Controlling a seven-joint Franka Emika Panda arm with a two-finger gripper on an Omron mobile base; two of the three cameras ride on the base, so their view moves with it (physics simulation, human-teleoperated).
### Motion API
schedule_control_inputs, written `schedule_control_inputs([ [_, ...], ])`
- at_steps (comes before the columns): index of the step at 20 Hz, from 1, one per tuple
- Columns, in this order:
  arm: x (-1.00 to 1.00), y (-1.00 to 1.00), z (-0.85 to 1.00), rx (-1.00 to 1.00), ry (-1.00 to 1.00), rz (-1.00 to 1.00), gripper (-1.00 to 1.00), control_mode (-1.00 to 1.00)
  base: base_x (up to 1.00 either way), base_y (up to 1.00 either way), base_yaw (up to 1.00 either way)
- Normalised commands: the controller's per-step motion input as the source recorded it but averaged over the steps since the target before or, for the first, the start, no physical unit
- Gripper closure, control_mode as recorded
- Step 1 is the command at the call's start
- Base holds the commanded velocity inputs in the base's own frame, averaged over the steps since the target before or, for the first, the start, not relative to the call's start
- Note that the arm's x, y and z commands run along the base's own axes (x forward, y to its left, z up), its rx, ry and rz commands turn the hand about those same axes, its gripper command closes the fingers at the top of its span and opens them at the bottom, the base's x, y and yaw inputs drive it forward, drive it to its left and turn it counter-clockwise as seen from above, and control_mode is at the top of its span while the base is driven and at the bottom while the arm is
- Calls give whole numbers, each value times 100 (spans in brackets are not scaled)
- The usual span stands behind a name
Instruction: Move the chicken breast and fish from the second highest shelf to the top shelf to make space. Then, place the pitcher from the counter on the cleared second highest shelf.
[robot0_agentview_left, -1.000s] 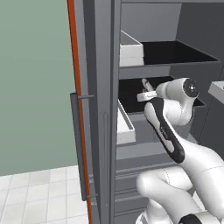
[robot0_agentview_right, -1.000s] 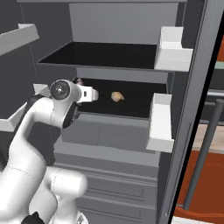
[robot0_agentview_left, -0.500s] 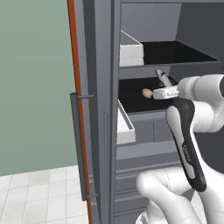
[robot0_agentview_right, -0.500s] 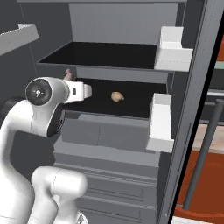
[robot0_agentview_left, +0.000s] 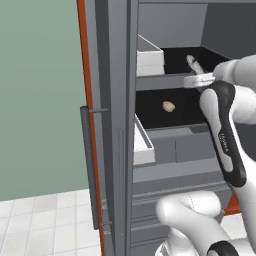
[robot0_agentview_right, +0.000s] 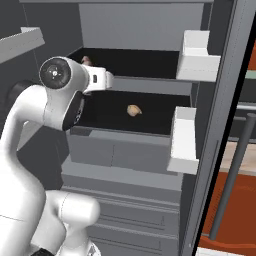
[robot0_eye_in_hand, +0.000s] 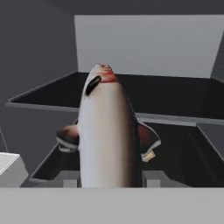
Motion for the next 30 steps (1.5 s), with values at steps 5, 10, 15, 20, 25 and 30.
schedule_control_inputs([
  [5,89,-19,15,0,21,5,100,-100,0,0,0],
  [10,100,0,-2,0,11,7,100,-100,0,0,0],
  [15,96,0,-18,0,1,7,100,-100,0,0,0],
  [20,87,0,-42,0,0,6,100,-100,0,0,0],
  [25,83,0,-41,0,0,4,100,-100,0,0,0],
  [30,83,1,-29,0,0,2,100,-100,0,0,0],
])
